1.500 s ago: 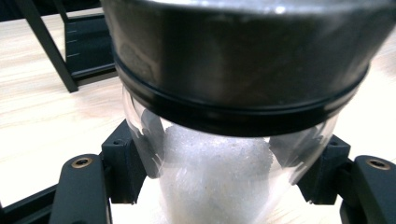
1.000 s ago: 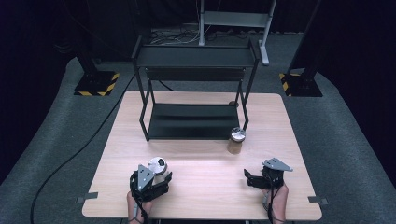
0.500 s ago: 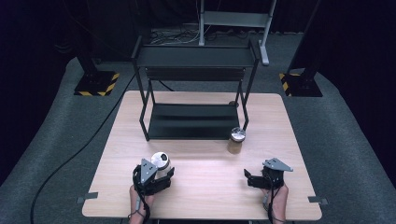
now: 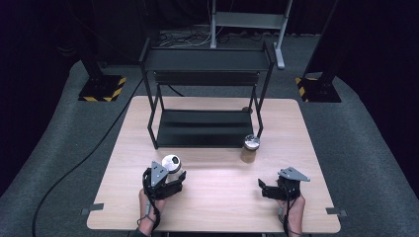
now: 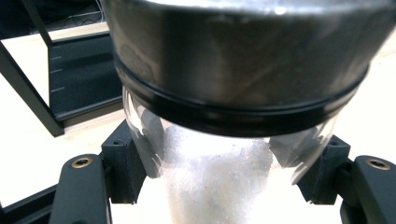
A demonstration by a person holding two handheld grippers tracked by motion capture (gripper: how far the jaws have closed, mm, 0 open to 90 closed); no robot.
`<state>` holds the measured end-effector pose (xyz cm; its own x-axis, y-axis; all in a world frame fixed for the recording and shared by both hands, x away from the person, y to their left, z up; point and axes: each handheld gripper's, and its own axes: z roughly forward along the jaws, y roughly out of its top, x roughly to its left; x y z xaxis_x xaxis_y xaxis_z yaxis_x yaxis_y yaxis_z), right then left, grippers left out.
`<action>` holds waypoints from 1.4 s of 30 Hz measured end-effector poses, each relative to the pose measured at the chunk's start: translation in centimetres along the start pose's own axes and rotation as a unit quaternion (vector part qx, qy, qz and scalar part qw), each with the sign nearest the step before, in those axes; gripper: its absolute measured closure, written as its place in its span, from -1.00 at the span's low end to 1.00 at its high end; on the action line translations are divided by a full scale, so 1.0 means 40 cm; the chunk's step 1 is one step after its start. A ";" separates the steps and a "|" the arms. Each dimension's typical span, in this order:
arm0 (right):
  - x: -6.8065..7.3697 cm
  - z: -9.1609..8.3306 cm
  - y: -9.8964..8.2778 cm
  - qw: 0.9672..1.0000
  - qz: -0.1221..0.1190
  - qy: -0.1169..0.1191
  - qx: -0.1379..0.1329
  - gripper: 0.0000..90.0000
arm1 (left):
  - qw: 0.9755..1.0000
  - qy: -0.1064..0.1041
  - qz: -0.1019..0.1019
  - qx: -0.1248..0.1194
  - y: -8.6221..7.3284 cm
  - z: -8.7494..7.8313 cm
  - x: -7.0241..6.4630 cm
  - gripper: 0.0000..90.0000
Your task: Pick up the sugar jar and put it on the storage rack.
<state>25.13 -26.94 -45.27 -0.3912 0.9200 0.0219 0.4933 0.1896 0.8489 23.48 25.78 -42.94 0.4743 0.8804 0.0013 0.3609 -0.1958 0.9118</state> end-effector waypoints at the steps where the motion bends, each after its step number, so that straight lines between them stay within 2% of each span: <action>1: 0.000 0.000 0.000 1.000 0.000 0.000 0.000 -0.99 | 1.000 0.000 0.002 0.001 0.004 0.002 0.001 -0.34; 6: -0.001 -0.001 -0.001 1.000 0.001 0.000 -0.001 -1.00 | 1.000 -0.002 0.000 -0.002 0.013 0.013 0.005 -0.33; 23: -0.002 -0.001 -0.001 1.000 0.001 0.001 -0.002 -1.00 | 1.000 -0.004 0.017 0.004 0.040 0.039 0.007 -0.34; 42: -0.003 -0.002 -0.003 1.000 0.003 0.002 -0.003 -1.00 | 1.000 -0.005 0.020 0.012 0.062 0.075 0.013 -0.34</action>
<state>25.08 -27.12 -45.34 -0.3915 0.9197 0.0300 0.4911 0.1812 0.8521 27.01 24.46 -41.92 0.4965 0.8674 0.0344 0.3597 -0.2417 0.9012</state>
